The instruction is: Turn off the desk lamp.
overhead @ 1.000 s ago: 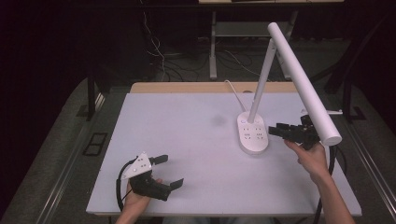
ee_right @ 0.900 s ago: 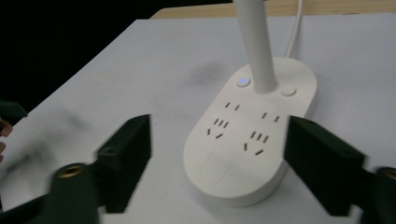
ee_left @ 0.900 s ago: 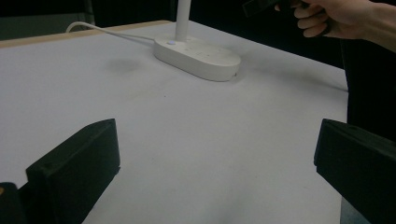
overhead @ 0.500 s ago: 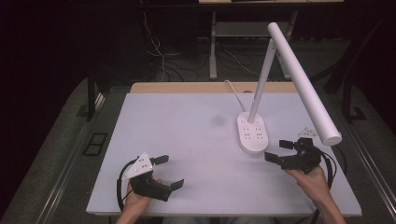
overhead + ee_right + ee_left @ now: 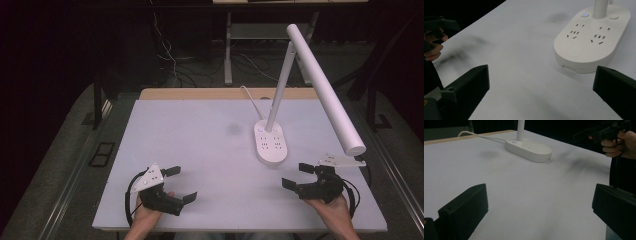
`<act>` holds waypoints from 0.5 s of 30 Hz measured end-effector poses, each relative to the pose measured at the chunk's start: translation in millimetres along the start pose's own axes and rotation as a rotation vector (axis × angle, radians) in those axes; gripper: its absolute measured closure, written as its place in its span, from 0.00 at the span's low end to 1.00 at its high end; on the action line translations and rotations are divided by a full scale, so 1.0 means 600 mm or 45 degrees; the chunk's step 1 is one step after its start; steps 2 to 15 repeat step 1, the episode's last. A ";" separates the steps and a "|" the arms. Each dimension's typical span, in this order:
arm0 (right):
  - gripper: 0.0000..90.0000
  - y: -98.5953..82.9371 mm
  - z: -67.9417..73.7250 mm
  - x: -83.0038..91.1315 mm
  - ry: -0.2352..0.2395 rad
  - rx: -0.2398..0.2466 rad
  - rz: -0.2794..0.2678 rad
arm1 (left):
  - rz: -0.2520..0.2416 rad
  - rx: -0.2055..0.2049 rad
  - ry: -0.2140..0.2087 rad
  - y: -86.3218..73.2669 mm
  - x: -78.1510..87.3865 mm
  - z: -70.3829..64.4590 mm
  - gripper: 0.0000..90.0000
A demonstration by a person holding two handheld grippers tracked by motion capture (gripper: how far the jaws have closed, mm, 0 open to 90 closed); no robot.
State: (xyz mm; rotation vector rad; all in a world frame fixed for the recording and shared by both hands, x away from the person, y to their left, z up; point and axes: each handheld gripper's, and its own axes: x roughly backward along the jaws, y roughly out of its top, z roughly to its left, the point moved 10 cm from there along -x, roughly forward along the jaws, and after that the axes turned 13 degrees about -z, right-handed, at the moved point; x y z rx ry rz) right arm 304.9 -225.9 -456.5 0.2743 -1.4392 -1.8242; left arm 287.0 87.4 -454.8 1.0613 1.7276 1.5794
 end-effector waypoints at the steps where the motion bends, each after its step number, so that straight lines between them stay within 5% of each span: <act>1: 0.01 -0.001 0.001 0.000 0.003 -0.006 0.000 | -0.001 0.001 -0.001 0.000 0.000 0.000 0.00; 15: 0.01 -0.001 0.001 0.000 0.003 -0.006 0.000 | -0.001 0.001 -0.001 0.000 0.000 0.000 0.00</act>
